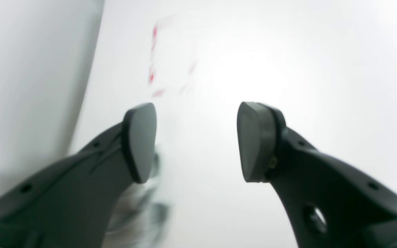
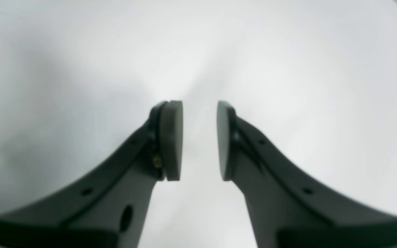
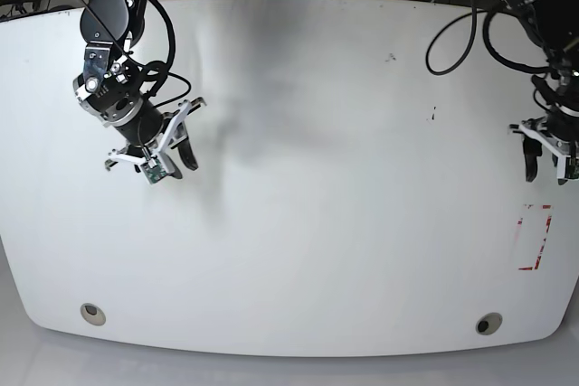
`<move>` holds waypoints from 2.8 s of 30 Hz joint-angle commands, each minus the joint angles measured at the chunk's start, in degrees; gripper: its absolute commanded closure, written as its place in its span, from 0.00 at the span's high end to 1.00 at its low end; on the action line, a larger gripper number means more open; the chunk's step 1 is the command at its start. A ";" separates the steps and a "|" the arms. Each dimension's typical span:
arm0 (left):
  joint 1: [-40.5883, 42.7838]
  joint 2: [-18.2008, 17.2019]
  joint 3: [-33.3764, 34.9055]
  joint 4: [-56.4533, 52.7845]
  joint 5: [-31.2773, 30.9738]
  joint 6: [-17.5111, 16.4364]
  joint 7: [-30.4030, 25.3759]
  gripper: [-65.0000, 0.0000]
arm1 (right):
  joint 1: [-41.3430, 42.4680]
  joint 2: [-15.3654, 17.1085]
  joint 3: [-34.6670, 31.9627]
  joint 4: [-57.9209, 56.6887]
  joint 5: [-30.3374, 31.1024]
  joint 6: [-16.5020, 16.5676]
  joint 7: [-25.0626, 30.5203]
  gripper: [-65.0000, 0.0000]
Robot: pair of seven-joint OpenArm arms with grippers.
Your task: Fold the T-shirt properly
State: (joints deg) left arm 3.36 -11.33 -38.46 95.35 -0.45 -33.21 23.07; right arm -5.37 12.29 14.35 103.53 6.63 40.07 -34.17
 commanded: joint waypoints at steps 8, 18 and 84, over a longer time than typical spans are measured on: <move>8.82 5.31 15.29 0.87 -0.04 19.28 -19.86 0.63 | -1.80 -2.23 10.31 -14.16 -10.11 -0.07 32.72 0.24; 23.33 6.10 30.15 3.07 -0.12 29.83 -31.47 0.66 | -12.35 -2.14 11.01 -14.60 -7.82 -0.07 37.56 0.25; 9.70 4.87 40.17 -84.32 -0.48 29.65 -32.61 0.49 | -11.56 -3.90 2.84 -87.31 -17.40 -15.50 51.45 0.25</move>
State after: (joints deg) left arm 12.82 -6.22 1.76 11.20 -0.91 -3.64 -10.74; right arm -17.21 7.88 17.19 17.98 -9.52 25.28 16.80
